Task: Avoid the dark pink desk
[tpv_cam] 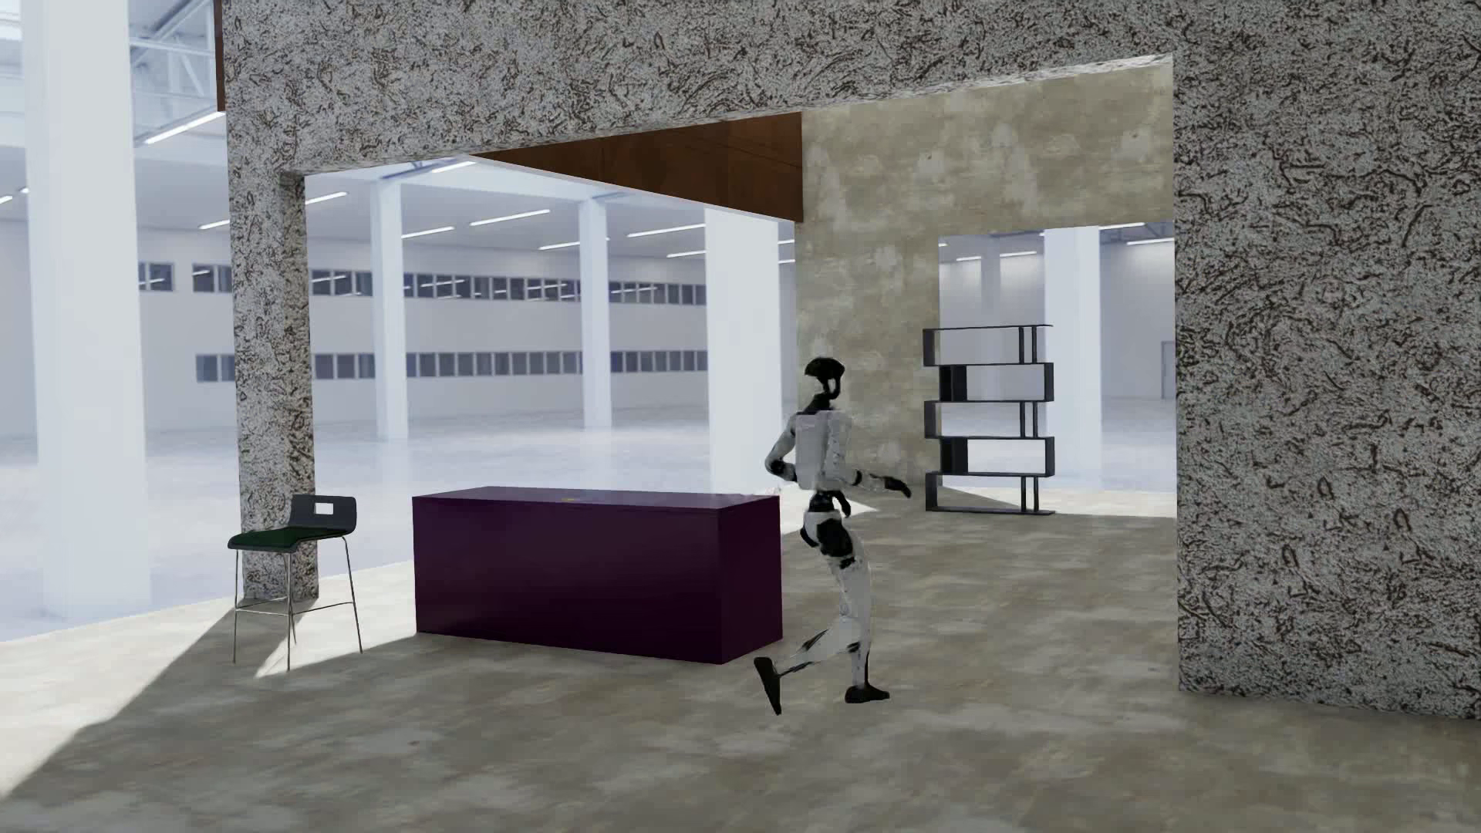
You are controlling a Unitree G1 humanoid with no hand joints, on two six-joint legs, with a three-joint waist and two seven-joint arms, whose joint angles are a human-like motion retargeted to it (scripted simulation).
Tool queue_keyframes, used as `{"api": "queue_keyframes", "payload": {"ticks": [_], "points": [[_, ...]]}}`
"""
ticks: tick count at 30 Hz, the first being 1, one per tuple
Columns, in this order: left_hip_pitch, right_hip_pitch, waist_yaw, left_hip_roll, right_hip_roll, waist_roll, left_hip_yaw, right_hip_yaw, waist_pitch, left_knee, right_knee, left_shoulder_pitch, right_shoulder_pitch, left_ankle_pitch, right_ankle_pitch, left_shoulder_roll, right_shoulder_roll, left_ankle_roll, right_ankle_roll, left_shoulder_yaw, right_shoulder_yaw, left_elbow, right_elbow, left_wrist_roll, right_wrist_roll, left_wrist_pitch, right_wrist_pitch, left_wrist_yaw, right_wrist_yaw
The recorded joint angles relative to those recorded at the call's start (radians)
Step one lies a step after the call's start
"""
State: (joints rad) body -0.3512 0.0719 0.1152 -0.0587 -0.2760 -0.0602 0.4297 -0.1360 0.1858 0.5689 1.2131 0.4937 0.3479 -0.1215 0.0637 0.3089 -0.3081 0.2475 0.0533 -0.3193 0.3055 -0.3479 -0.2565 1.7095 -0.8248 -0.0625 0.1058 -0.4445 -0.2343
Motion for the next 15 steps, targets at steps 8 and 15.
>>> {"api": "queue_keyframes", "payload": {"ticks": [8, 15], "points": [[0.490, -0.600, -0.133, -0.204, -0.094, -0.018, -0.522, -0.030, -0.017, -0.228, -0.554, -0.440, 0.262, -0.172, -0.135, -0.326, 0.173, -0.059, -0.064, -0.178, -0.277, 0.193, 1.033, -0.369, -0.085, -0.102, 0.241, 0.322, 0.439], [0.605, -0.554, -0.167, 0.010, 0.178, 0.003, -0.462, 0.038, -0.016, 0.286, -0.621, -0.291, 0.199, 0.168, -0.069, -0.007, 0.218, -0.298, -0.028, -0.096, -0.424, 0.463, 1.039, -0.346, -0.217, 0.143, 0.164, 0.261, 0.419]]}}
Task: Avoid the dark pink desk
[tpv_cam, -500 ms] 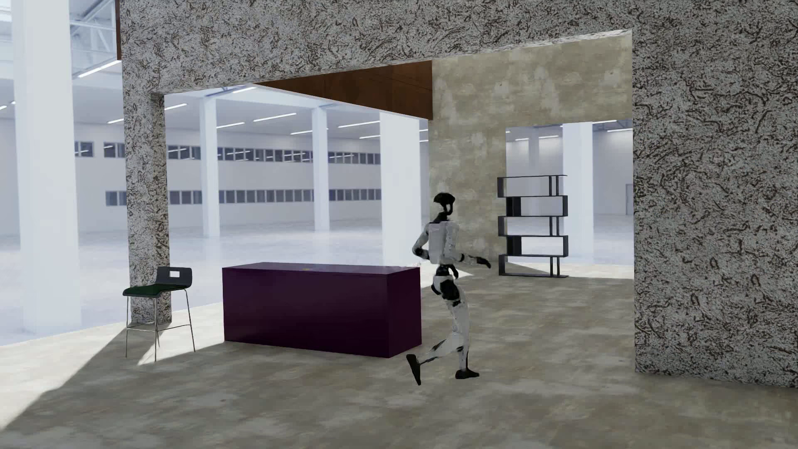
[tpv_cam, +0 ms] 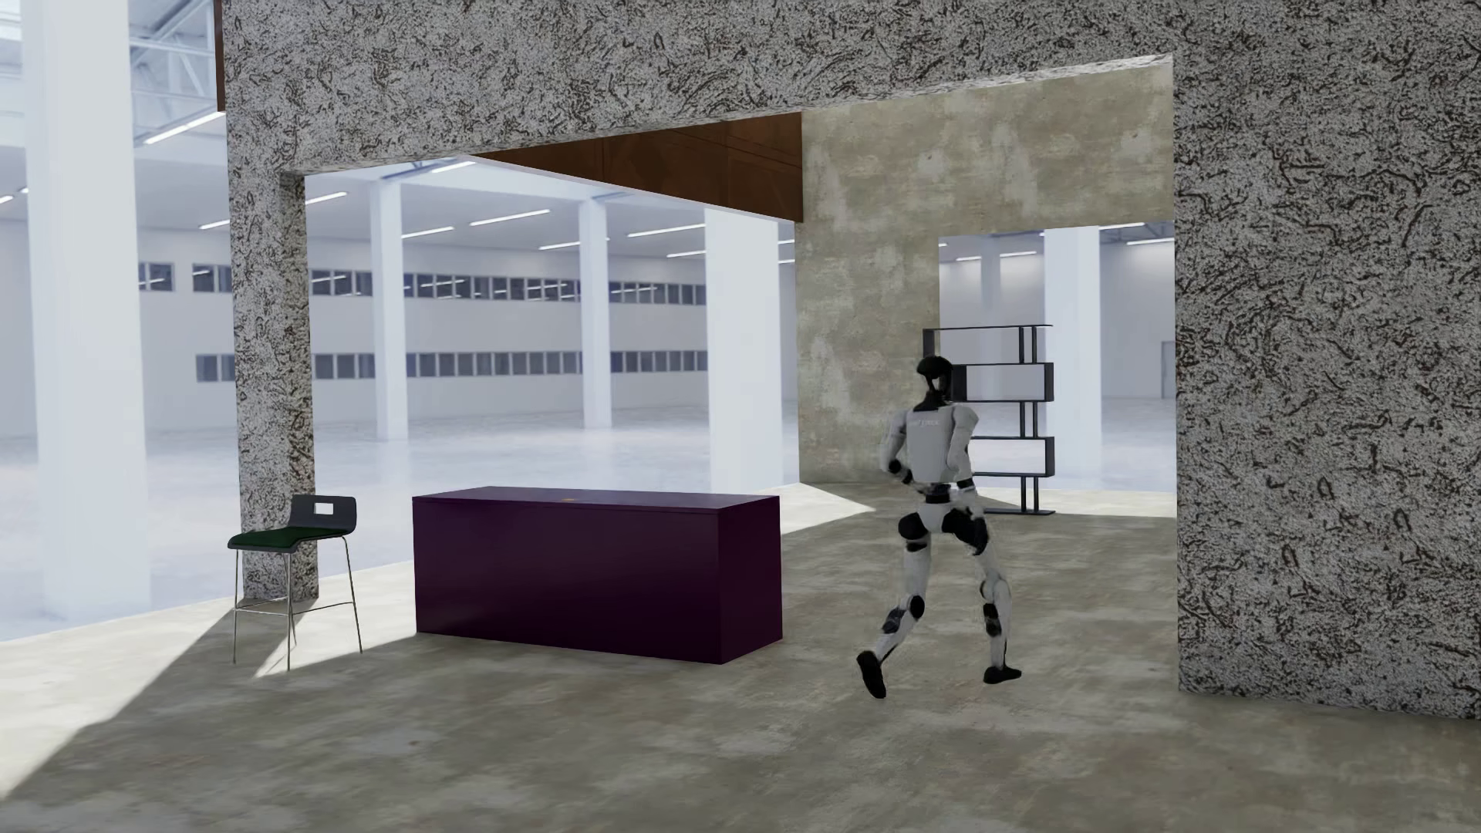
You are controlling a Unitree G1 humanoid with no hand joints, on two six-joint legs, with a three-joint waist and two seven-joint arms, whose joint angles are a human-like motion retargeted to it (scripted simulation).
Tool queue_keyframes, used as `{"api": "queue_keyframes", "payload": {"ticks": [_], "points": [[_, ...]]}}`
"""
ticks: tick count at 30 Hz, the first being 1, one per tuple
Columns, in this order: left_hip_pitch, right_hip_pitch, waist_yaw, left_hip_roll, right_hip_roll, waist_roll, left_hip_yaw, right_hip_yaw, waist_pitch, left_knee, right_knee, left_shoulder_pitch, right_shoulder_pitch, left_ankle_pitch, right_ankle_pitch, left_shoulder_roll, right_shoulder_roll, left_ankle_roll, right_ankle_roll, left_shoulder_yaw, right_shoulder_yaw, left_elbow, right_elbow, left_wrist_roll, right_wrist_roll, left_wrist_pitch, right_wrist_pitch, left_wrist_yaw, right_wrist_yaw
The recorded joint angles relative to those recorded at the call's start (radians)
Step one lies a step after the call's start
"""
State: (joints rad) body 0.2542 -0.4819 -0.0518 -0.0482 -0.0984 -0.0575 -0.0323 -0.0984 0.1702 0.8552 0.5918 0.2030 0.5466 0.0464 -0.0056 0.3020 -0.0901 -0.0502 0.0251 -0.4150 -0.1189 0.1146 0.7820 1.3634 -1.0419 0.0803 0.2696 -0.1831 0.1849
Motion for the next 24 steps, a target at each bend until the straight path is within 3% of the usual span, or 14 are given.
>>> {"api": "queue_keyframes", "payload": {"ticks": [2, 3, 5, 7, 9, 11, 13, 14, 15, 17, 19, 21, 23, 24], "points": [[-0.227, 0.113, 0.008, 0.131, 0.028, 0.033, 0.052, -0.065, 0.010, 0.395, 0.038, 0.039, -0.138, 0.096, -0.134, -0.100, 0.039, 0.012, -0.022, 0.149, -0.033, 0.262, -0.015, 0.309, 0.006, 0.166, 0.043, -0.071, -0.146], [-0.339, 0.189, 0.022, 0.175, 0.054, 0.049, 0.084, -0.076, 0.012, 0.497, -0.001, 0.078, -0.228, 0.027, -0.166, -0.178, 0.039, 0.058, -0.026, 0.290, -0.016, 0.344, -0.015, 0.325, -0.017, 0.232, 0.050, -0.070, -0.177], [-0.528, 0.336, 0.070, 0.238, 0.111, 0.072, 0.173, -0.059, 0.010, 0.516, -0.109, 0.155, -0.422, 0.002, -0.202, -0.288, 0.005, 0.082, -0.028, 0.550, 0.082, 0.378, -0.046, 0.099, -0.050, 0.257, 0.014, -0.064, -0.172], [-0.679, 0.464, 0.122, 0.239, 0.155, 0.086, 0.251, -0.025, 0.005, 0.341, -0.197, 0.244, -0.563, -0.036, -0.249, -0.248, -0.035, 0.110, -0.028, 0.633, 0.197, 0.394, -0.182, -0.186, -0.010, 0.159, -0.123, -0.124, -0.186], [-0.747, 0.582, 0.160, 0.216, 0.186, 0.098, 0.325, 0.002, 0.001, -0.038, -0.257, 0.343, -0.666, -0.048, -0.310, -0.146, -0.097, 0.125, -0.030, 0.581, 0.295, 0.420, -0.376, -0.315, 0.084, 0.071, -0.226, -0.103, -0.211], [-0.704, 0.703, 0.175, 0.153, 0.206, 0.111, 0.430, 0.002, -0.002, -0.599, -0.310, 0.412, -0.735, -0.046, -0.358, -0.083, -0.150, 0.065, -0.023, 0.504, 0.342, 0.442, -0.554, -0.263, 0.182, 0.090, -0.258, -0.058, -0.254], [-0.698, 0.803, 0.172, 0.111, 0.226, 0.111, 0.499, -0.022, -0.004, -0.743, -0.283, 0.435, -0.734, -0.103, -0.366, -0.090, -0.162, -0.020, -0.026, 0.472, 0.325, 0.471, -0.659, -0.161, 0.275, 0.176, -0.252, -0.025, -0.326], [-0.688, 0.833, 0.172, 0.107, 0.230, 0.103, 0.505, -0.046, -0.003, -0.658, -0.221, 0.424, -0.697, -0.093, -0.343, -0.104, -0.158, 0.025, -0.013, 0.470, 0.304, 0.493, -0.683, -0.131, 0.314, 0.212, -0.241, -0.018, -0.351], [-0.676, 0.832, 0.173, 0.112, 0.226, 0.092, 0.534, -0.051, -0.001, -0.590, -0.121, 0.407, -0.655, -0.060, -0.260, -0.137, -0.151, 0.223, -0.015, 0.486, 0.297, 0.509, -0.679, -0.137, 0.334, 0.228, -0.231, -0.009, -0.357], [-0.629, 0.695, 0.191, 0.149, 0.160, 0.064, 0.541, -0.059, 0.006, -0.446, 0.328, 0.365, -0.586, -0.013, -0.016, -0.225, -0.151, 0.298, 0.124, 0.550, 0.330, 0.538, -0.570, -0.205, 0.272, 0.233, -0.145, -0.009, -0.267], [-0.553, 0.496, 0.196, 0.092, 0.021, 0.038, 0.512, -0.083, 0.016, -0.372, 0.700, 0.243, -0.510, -0.123, 0.019, -0.281, -0.148, 0.298, 0.065, 0.574, 0.356, 0.596, -0.379, -0.201, 0.142, 0.276, -0.046, 0.063, -0.131], [-0.434, 0.302, 0.171, -0.033, -0.128, 0.019, 0.415, -0.069, 0.019, -0.438, 0.828, 0.067, -0.404, -0.169, -0.028, -0.328, -0.103, 0.298, -0.020, 0.541, 0.284, 0.641, -0.134, -0.125, 0.119, 0.307, 0.047, 0.234, -0.076], [-0.323, 0.139, 0.125, -0.138, -0.211, 0.008, 0.252, -0.039, 0.016, -0.502, 0.741, -0.094, -0.264, -0.199, -0.058, -0.380, -0.055, 0.298, -0.120, 0.497, 0.171, 0.598, 0.047, -0.174, 0.144, 0.200, 0.112, 0.319, -0.054], [-0.278, 0.075, 0.099, -0.171, -0.228, 0.004, 0.162, -0.035, 0.015, -0.516, 0.632, -0.160, -0.195, -0.221, -0.075, -0.372, -0.038, 0.298, -0.159, 0.413, 0.153, 0.540, 0.090, -0.205, 0.131, 0.083, 0.105, 0.312, -0.021]]}}
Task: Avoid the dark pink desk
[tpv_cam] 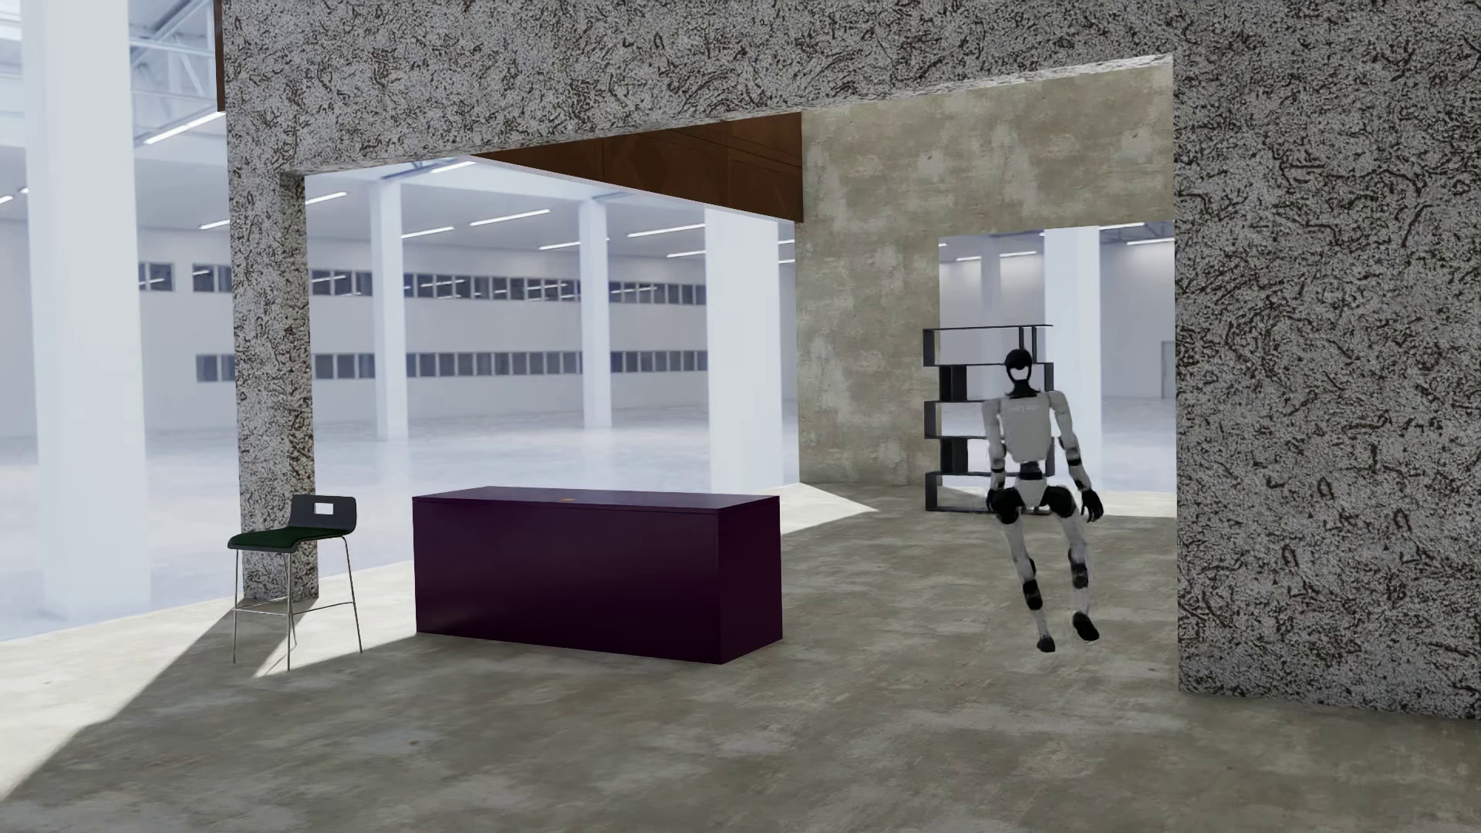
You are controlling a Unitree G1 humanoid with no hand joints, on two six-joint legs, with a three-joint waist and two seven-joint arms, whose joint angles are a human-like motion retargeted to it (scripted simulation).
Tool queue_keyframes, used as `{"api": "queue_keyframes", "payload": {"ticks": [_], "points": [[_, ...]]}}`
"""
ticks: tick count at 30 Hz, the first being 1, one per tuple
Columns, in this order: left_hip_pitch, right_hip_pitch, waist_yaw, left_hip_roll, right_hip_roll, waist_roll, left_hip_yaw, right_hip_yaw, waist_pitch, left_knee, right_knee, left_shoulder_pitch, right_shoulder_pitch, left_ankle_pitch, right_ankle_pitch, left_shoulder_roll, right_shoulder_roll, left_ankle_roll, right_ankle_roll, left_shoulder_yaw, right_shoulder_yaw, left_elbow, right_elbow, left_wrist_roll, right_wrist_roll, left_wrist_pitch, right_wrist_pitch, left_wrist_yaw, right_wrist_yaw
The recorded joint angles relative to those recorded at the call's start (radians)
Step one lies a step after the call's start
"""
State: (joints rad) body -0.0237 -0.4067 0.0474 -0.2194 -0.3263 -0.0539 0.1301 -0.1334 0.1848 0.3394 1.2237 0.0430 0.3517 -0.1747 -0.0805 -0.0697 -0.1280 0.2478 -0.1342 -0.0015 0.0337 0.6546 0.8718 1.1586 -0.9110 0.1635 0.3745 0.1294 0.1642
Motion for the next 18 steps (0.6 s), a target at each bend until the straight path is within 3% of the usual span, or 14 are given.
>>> {"api": "queue_keyframes", "payload": {"ticks": [2, 3, 4, 5, 6, 8, 9, 11, 12, 13, 14, 16, 17, 18], "points": [[0.084, -0.062, -0.046, -0.037, -0.003, -0.012, -0.166, -0.046, -0.003, -0.013, -0.358, -0.114, 0.131, -0.054, 0.011, 0.100, 0.045, 0.000, 0.016, -0.216, 0.008, -0.187, 0.002, 0.056, -0.051, -0.199, -0.074, -0.002, 0.039], [0.127, -0.066, -0.064, -0.042, 0.038, -0.019, -0.227, -0.053, -0.003, -0.023, -0.606, -0.151, 0.184, -0.081, 0.035, 0.142, 0.070, -0.001, 0.062, -0.283, -0.001, -0.305, -0.017, 0.077, -0.061, -0.242, -0.107, 0.027, 0.034], [0.176, -0.059, -0.077, -0.034, 0.115, -0.022, -0.268, -0.006, -0.003, -0.042, -0.866, -0.165, 0.223, -0.104, 0.049, 0.171, 0.094, -0.001, 0.113, -0.318, -0.031, -0.413, -0.036, 0.049, -0.048, -0.252, -0.130, 0.048, 0.022], [0.221, -0.056, -0.083, -0.020, 0.186, -0.023, -0.280, 0.032, -0.001, -0.044, -1.048, -0.161, 0.244, -0.129, 0.032, 0.194, 0.108, -0.002, 0.217, -0.334, -0.052, -0.509, -0.048, -0.017, -0.040, -0.257, -0.141, 0.065, 0.024], [0.256, -0.061, -0.088, -0.006, 0.245, -0.022, -0.273, 0.069, 0.004, -0.012, -1.097, -0.142, 0.247, -0.144, 0.023, 0.214, 0.107, -0.006, 0.266, -0.335, -0.064, -0.580, -0.058, -0.089, -0.045, -0.250, -0.142, 0.087, 0.026], [0.309, -0.063, -0.099, 0.016, 0.317, -0.015, -0.242, 0.147, 0.008, 0.114, -0.960, -0.095, 0.210, -0.068, 0.116, 0.245, 0.100, -0.028, 0.256, -0.314, -0.092, -0.613, -0.079, -0.171, -0.077, -0.207, -0.107, 0.131, -0.005], [0.301, -0.044, -0.103, 0.027, 0.310, -0.006, -0.222, 0.131, 0.010, 0.246, -0.871, -0.079, 0.192, 0.030, 0.211, 0.254, 0.116, -0.067, 0.261, -0.309, -0.133, -0.566, -0.099, -0.166, -0.063, -0.151, -0.100, 0.102, -0.047], [0.147, -0.043, -0.107, 0.078, 0.266, 0.018, -0.152, 0.068, 0.020, 0.682, -0.637, -0.054, 0.129, 0.268, 0.055, 0.254, 0.135, -0.360, 0.192, -0.310, -0.193, -0.407, -0.119, -0.036, -0.013, -0.001, -0.106, -0.063, -0.091], [0.045, 0.002, -0.103, 0.156, 0.249, 0.033, -0.094, 0.034, 0.022, 0.858, -0.598, -0.031, 0.077, 0.317, -0.018, 0.229, 0.119, -0.372, 0.191, -0.296, -0.184, -0.315, -0.113, 0.027, -0.016, 0.071, -0.110, -0.121, -0.078], [-0.056, 0.068, -0.090, 0.227, 0.236, 0.048, -0.050, 0.007, 0.022, 0.965, -0.603, -0.002, 0.015, 0.259, -0.069, 0.191, 0.094, -0.322, 0.195, -0.266, -0.169, -0.211, -0.112, 0.054, -0.029, 0.117, -0.105, -0.127, -0.074], [-0.150, 0.142, -0.072, 0.292, 0.229, 0.060, -0.007, -0.016, 0.021, 1.007, -0.637, 0.028, -0.047, 0.219, -0.101, 0.146, 0.072, -0.290, 0.198, -0.200, -0.155, -0.098, -0.123, 0.028, -0.039, 0.157, -0.102, -0.112, -0.089], [-0.330, 0.283, -0.034, 0.358, 0.231, 0.073, 0.045, -0.057, 0.015, 0.939, -0.728, 0.086, -0.158, 0.195, -0.144, 0.097, 0.037, -0.258, 0.208, -0.016, -0.108, 0.098, -0.174, -0.109, -0.053, 0.255, -0.102, -0.117, -0.162], [-0.406, 0.340, -0.017, 0.372, 0.232, 0.074, 0.066, -0.073, 0.011, 0.836, -0.765, 0.124, -0.209, 0.184, -0.168, 0.116, 0.017, -0.249, 0.216, 0.034, -0.087, 0.153, -0.211, -0.146, -0.047, 0.284, -0.134, -0.156, -0.186], [-0.462, 0.394, -0.001, 0.390, 0.236, 0.075, 0.095, -0.088, 0.008, 0.690, -0.803, 0.167, -0.264, 0.174, -0.194, 0.151, -0.009, -0.240, 0.225, 0.034, -0.068, 0.177, -0.249, -0.133, -0.021, 0.286, -0.165, -0.190, -0.199]]}}
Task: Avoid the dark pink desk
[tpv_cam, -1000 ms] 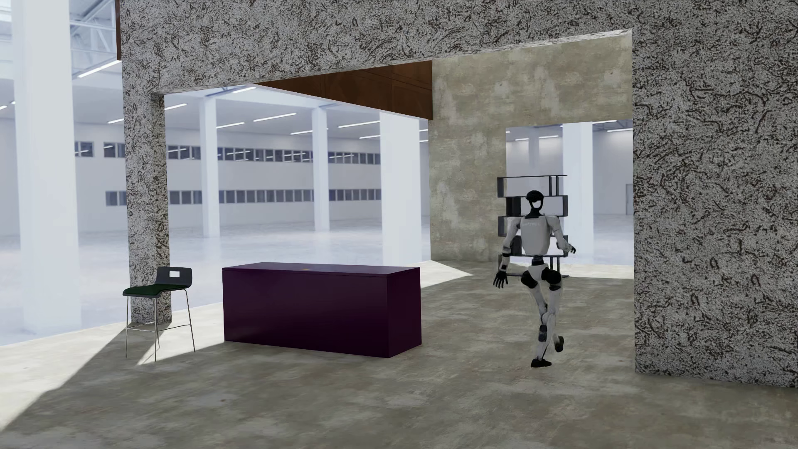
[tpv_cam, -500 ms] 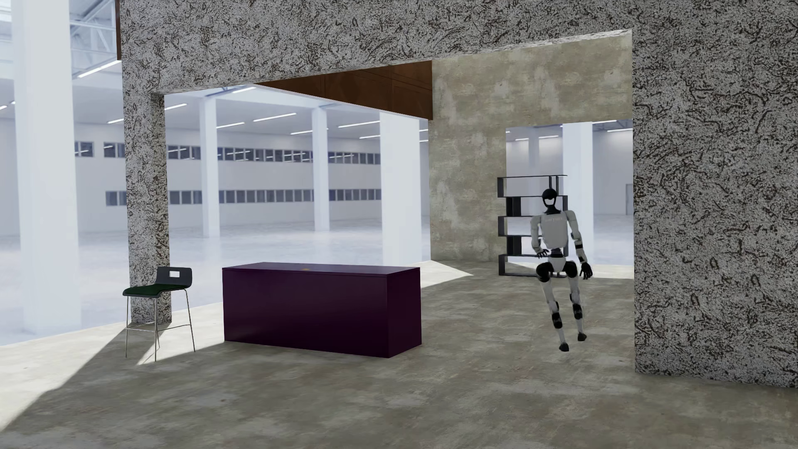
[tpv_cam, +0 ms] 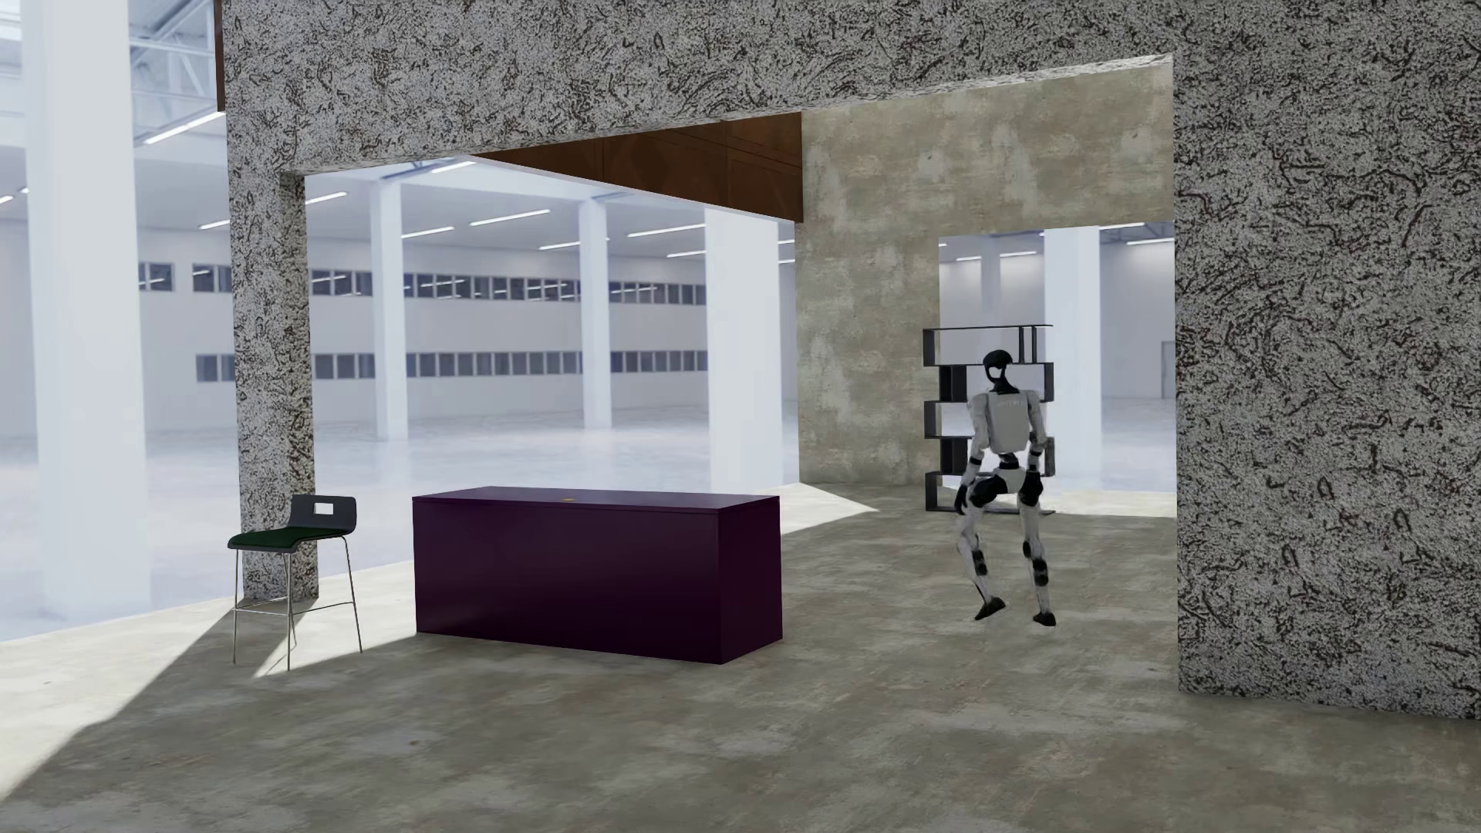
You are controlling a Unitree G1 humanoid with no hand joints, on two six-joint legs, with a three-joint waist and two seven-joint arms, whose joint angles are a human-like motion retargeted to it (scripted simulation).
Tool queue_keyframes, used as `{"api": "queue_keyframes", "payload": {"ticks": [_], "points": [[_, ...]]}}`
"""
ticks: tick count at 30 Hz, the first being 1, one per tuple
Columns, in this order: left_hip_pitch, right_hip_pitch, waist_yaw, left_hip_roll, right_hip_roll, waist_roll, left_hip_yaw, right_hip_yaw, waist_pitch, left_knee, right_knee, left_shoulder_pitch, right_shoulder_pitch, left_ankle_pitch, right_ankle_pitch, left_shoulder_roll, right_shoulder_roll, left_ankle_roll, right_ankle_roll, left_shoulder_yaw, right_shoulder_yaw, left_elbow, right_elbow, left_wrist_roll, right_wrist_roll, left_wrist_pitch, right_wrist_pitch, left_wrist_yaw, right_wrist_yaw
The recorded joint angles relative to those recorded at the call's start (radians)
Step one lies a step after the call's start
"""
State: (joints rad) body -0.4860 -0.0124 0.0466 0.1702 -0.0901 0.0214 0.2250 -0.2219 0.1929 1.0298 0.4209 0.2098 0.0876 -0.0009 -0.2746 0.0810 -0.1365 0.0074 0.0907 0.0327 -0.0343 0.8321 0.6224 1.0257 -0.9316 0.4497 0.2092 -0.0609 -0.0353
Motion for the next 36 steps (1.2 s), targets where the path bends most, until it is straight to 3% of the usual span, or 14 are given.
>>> {"api": "queue_keyframes", "payload": {"ticks": [3, 6, 7, 11, 14, 16, 19, 21, 23, 25, 27, 28, 32, 36], "points": [[0.003, 0.194, 0.041, -0.043, 0.006, 0.006, 0.112, -0.067, -0.004, -0.743, -0.143, 0.131, -0.073, 0.030, -0.064, 0.133, -0.063, -0.019, 0.042, -0.048, -0.020, -0.004, -0.178, 0.105, 0.157, -0.152, -0.071, -0.063, -0.020], [-0.007, 0.343, 0.055, -0.112, -0.008, 0.004, 0.181, -0.160, 0.002, -0.847, -0.089, 0.178, -0.019, 0.018, -0.112, 0.163, -0.075, 0.001, 0.090, 0.041, -0.102, -0.013, -0.322, 0.119, 0.272, -0.131, -0.098, -0.096, -0.076], [-0.010, 0.375, 0.058, -0.132, -0.024, -0.005, 0.182, -0.172, 0.005, -0.763, -0.042, 0.174, 0.017, 0.031, -0.057, 0.144, -0.070, 0.122, 0.091, 0.063, -0.122, -0.017, -0.334, 0.129, 0.272, -0.105, -0.082, -0.092, -0.069], [0.084, 0.153, 0.043, -0.213, -0.214, -0.068, 0.179, -0.097, 0.020, -0.566, 0.660, 0.126, 0.103, 0.017, 0.330, -0.018, -0.045, 0.239, -0.053, 0.125, -0.035, -0.057, -0.143, 0.105, 0.071, -0.082, 0.045, 0.068, 0.101], [0.263, -0.208, 0.005, -0.330, -0.182, -0.088, 0.069, 0.103, 0.025, -0.638, 0.980, -0.052, 0.178, -0.074, 0.233, -0.105, 0.019, 0.225, -0.074, 0.041, 0.027, -0.034, 0.024, 0.144, -0.052, -0.104, 0.064, 0.169, 0.207], [0.380, -0.386, -0.025, -0.377, -0.192, -0.087, -0.028, 0.145, 0.018, -0.689, 0.922, -0.151, 0.262, -0.122, 0.224, -0.150, 0.068, 0.213, -0.104, -0.046, 0.015, -0.110, 0.032, 0.100, -0.043, -0.222, 0.030, 0.165, 0.232], [0.524, -0.502, -0.075, -0.415, -0.223, -0.097, -0.165, 0.074, 0.011, -0.711, 0.455, -0.207, 0.356, -0.224, 0.232, -0.132, 0.114, 0.195, -0.142, -0.270, -0.003, -0.462, 0.009, -0.098, 0.002, -0.514, -0.030, 0.142, 0.215], [0.626, -0.468, -0.089, -0.410, -0.114, -0.105, -0.218, 0.059, 0.007, -0.747, -0.079, -0.212, 0.388, -0.284, 0.240, -0.110, 0.126, 0.185, -0.068, -0.409, 0.010, -0.777, 0.018, -0.399, 0.000, -0.646, -0.036, 0.138, 0.207], [0.710, -0.455, -0.086, -0.388, -0.017, -0.103, -0.213, 0.025, 0.007, -0.719, -0.272, -0.257, 0.394, -0.324, 0.207, -0.080, 0.113, 0.167, 0.021, -0.540, 0.041, -1.058, 0.036, -0.718, -0.040, -0.685, -0.032, 0.146, 0.222], [0.770, -0.454, -0.090, -0.359, 0.053, -0.088, -0.196, 0.108, 0.009, -0.607, -0.126, -0.335, 0.384, -0.246, 0.344, -0.057, 0.117, 0.143, -0.104, -0.609, 0.025, -1.253, 0.044, -0.899, -0.065, -0.659, -0.002, 0.133, 0.209], [0.703, -0.439, -0.098, -0.309, 0.030, -0.062, -0.172, 0.068, 0.014, -0.273, 0.087, -0.418, 0.384, -0.037, 0.326, -0.047, 0.147, 0.050, -0.135, -0.644, -0.027, -1.346, 0.025, -0.985, -0.052, -0.612, 0.029, 0.131, 0.138], [0.613, -0.419, -0.104, -0.268, 0.011, -0.049, -0.155, 0.044, 0.017, -0.042, 0.178, -0.447, 0.381, 0.084, 0.231, -0.052, 0.157, -0.089, -0.130, -0.663, -0.055, -1.366, 0.010, -1.023, -0.026, -0.596, 0.029, 0.143, 0.101], [0.255, -0.168, -0.080, -0.015, 0.040, -0.006, -0.034, -0.002, 0.020, 0.325, 0.136, -0.453, 0.262, 0.062, 0.060, -0.029, 0.106, -0.018, -0.103, -0.688, -0.068, -1.415, 0.002, -1.063, 0.022, -0.592, 0.044, 0.180, 0.073], [0.052, 0.072, -0.025, 0.047, 0.101, 0.009, 0.077, 0.044, 0.014, -0.139, -0.001, -0.389, 0.080, 0.033, -0.041, 0.005, 0.019, 0.006, -0.075, -0.651, 0.020, -1.468, -0.034, -1.010, 0.025, -0.595, 0.004, 0.145, 0.082]]}}
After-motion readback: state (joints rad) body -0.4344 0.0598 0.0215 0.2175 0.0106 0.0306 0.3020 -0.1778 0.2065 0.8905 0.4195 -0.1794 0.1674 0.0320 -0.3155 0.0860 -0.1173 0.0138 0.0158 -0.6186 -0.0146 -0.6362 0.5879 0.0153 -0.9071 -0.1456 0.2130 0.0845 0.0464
